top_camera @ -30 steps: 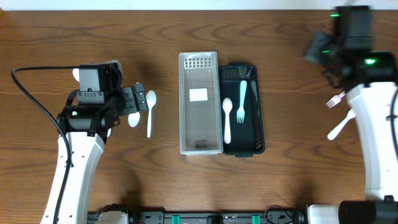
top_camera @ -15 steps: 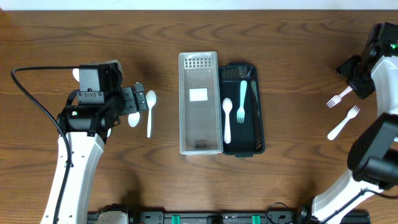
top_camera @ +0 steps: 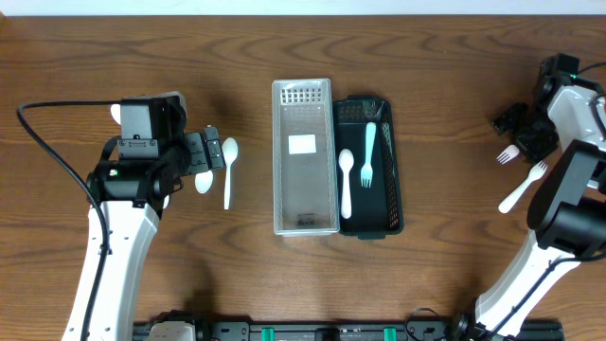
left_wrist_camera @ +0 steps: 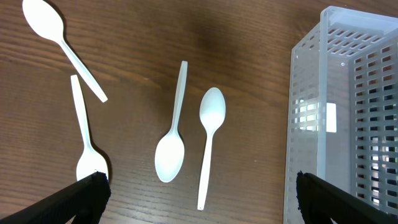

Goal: Pack container
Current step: 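Grasp a white fork by its handle with the right gripper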

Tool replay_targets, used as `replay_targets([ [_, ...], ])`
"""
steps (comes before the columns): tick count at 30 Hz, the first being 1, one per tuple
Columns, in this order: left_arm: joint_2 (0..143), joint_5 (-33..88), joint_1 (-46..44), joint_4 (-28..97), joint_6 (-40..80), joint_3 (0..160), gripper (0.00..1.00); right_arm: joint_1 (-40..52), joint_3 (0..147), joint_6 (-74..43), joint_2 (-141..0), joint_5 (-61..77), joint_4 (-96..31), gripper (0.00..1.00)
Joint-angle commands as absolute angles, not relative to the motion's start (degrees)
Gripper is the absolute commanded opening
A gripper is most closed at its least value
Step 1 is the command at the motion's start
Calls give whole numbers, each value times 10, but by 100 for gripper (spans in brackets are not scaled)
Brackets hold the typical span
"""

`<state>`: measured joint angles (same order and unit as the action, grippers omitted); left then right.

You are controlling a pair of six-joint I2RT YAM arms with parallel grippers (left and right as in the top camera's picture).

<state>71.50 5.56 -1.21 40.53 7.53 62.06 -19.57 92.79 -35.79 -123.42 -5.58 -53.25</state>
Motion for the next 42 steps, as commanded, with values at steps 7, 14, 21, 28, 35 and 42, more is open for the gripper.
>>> replay_targets([
  [7,711,49,-9,407,76,632,98,-201,925,-355,-1267,-56,-529,84],
  [14,711,49,-9,407,76,632,98,-201,925,-355,-1267,-55,-523,92],
  [21,711,49,-9,407,76,632,98,-201,924,-336,-1267,-55,-523,72],
  [28,711,49,-9,407,76,632,98,-201,920,-336,-1267,-55,-528,41],
  [35,711,49,-9,407,76,632,98,-201,920,-336,-1267,-55,-534,23],
  [42,711,49,-9,407,76,632,98,-200,920,-336,-1267,-55,-536,4],
])
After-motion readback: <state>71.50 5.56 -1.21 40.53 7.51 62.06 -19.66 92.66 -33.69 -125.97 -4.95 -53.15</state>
